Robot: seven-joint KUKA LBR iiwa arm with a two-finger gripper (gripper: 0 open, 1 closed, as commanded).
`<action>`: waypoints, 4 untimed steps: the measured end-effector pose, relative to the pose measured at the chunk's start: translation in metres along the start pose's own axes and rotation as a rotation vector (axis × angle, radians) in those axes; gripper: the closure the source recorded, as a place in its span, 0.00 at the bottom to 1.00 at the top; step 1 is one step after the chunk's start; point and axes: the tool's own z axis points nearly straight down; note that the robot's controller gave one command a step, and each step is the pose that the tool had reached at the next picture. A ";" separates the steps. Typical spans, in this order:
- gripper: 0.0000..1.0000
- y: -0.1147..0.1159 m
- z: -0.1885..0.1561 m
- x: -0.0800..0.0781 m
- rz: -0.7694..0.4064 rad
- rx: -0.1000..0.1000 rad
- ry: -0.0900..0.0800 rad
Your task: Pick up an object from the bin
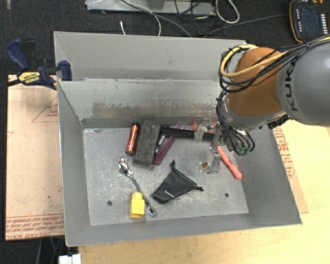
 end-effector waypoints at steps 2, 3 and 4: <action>0.00 0.001 0.003 -0.001 -0.048 0.001 -0.002; 0.00 0.001 0.011 0.000 -0.231 -0.001 0.001; 0.00 -0.020 0.057 -0.014 -0.099 -0.001 -0.003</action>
Offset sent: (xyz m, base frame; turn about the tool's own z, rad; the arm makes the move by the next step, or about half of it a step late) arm 0.0064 0.0154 -0.0706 -0.6795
